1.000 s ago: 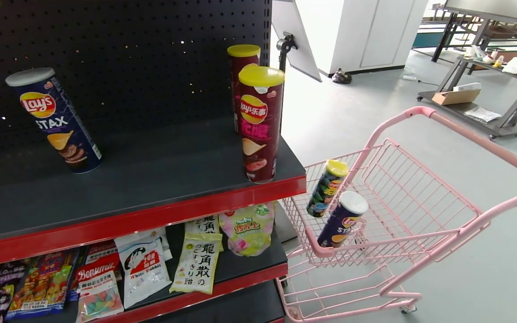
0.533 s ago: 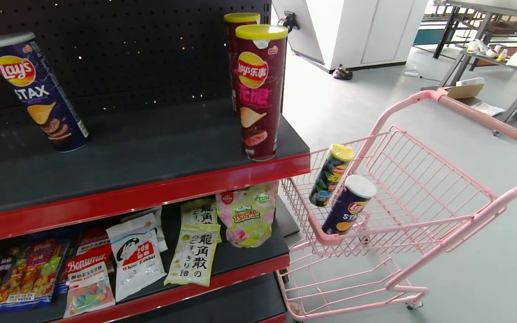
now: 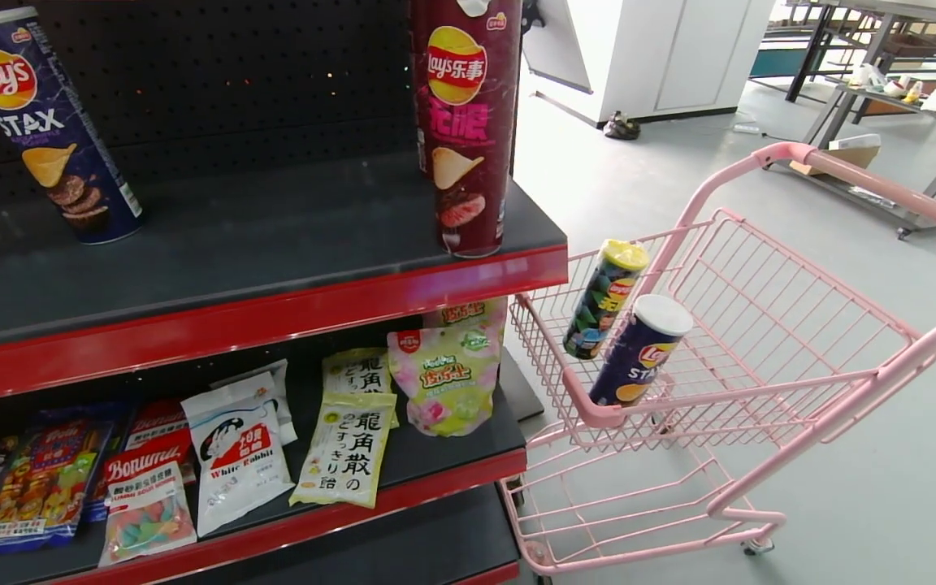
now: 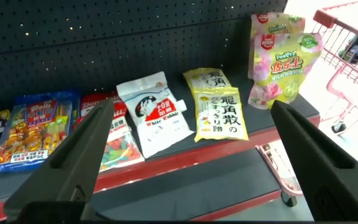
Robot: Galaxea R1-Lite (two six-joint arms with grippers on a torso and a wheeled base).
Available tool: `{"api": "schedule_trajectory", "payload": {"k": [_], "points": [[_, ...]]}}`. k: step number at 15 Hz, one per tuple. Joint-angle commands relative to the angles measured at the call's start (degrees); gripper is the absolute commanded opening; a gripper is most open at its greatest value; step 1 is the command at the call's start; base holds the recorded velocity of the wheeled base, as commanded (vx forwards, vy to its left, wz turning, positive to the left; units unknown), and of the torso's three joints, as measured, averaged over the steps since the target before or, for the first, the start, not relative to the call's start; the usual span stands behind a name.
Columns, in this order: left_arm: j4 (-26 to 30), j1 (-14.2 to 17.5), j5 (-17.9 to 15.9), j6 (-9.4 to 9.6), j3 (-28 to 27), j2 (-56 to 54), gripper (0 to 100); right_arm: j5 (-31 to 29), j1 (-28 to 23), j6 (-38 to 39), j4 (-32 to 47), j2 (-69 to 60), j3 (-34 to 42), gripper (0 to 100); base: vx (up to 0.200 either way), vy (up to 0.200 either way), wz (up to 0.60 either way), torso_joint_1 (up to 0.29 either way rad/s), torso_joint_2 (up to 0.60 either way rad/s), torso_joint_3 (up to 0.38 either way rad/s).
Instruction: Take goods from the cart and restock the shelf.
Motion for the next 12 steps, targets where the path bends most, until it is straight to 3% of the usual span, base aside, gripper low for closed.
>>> {"api": "schedule_trajectory", "payload": {"k": [1, 2, 3, 5, 7, 8, 10, 11, 12], "points": [[0.01, 0.01, -0.01, -0.01, 0.01, 0.02, 100, 0.99, 1.98, 6.62, -0.01, 19.97, -22.06, 100, 0.0, 0.0, 0.0, 0.0, 0.0, 0.0], [0.01, 0.01, 0.08, -0.01, 0.01, 0.02, 100, 1.87, 2.6, 12.86, 0.08, 32.19, -35.77, 100, 0.0, 0.0, 0.0, 0.0, 0.0, 0.0], [0.01, 0.01, -0.01, 0.08, 0.01, 0.02, 100, 3.71, 3.21, 10.23, -0.36, 39.48, -38.85, 100, 0.0, 0.0, 0.0, 0.0, 0.0, 0.0], [0.01, 0.01, 0.16, -0.01, 0.01, 0.02, 100, 5.82, 3.65, 5.57, -1.5, 46.34, -36.65, 100, 0.0, 0.0, 0.0, 0.0, 0.0, 0.0], [0.01, 0.01, 0.52, 0.08, 0.01, 0.02, 100, 8.28, 4.71, 6.36, -9.41, 56.27, -32.79, 100, 0.0, 0.0, 0.0, 0.0, 0.0, 0.0], [0.01, 0.01, 0.52, 0.08, 0.01, 0.02, 100, 8.55, 5.06, 6.36, -21.45, 66.02, -29.09, 100, 0.0, 0.0, 0.0, 0.0, 0.0, 0.0], [0.01, 0.01, 0.52, 0.08, 0.01, 0.02, 100, 8.55, 5.06, 6.36, -21.45, 66.02, -29.09, 100, 0.0, 0.0, 0.0, 0.0, 0.0, 0.0], [0.01, 0.01, 0.6, 0.08, 0.01, 0.02, 100, 11.62, 5.15, 6.36, -34.72, 80.97, -26.11, 100, 0.0, 0.0, 0.0, 0.0, 0.0, 0.0], [0.01, 0.01, 0.6, 0.08, 0.01, 0.02, 100, 12.5, 5.23, 6.19, -34.81, 82.28, -26.19, 100, 0.0, 0.0, 0.0, 0.0, 0.0, 0.0]]}}
